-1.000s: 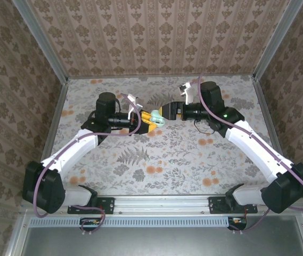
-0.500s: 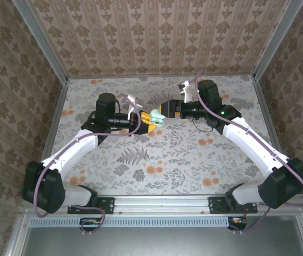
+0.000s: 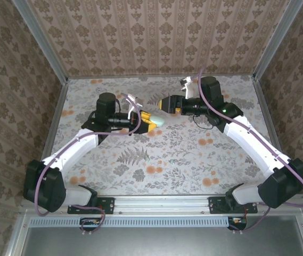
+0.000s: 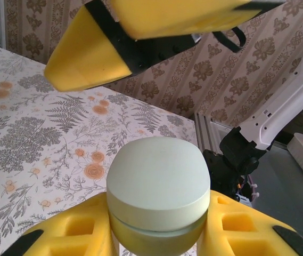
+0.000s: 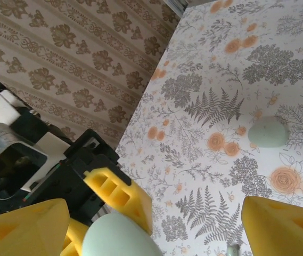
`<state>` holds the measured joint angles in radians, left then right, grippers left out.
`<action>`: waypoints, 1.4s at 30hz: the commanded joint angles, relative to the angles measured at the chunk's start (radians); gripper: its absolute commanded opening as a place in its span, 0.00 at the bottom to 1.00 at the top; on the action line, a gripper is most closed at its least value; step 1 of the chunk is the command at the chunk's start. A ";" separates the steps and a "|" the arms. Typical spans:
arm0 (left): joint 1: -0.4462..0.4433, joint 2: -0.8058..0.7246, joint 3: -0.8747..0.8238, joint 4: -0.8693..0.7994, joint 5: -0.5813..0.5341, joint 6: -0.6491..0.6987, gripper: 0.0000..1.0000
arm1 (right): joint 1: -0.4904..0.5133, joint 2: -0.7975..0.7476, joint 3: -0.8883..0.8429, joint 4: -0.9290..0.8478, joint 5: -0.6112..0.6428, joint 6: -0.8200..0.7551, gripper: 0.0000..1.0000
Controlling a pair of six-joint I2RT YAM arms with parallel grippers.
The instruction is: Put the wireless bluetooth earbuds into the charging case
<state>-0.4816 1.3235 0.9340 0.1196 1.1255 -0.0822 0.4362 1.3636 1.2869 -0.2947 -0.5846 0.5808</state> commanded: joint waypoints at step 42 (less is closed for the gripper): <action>0.007 -0.051 0.000 -0.003 0.078 0.010 0.11 | 0.048 -0.002 -0.007 -0.084 0.066 -0.200 0.85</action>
<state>-0.4652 1.3014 0.9455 0.1127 1.1786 -0.1154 0.4839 1.3533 1.2690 -0.4290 -0.4854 0.3496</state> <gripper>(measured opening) 0.322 0.851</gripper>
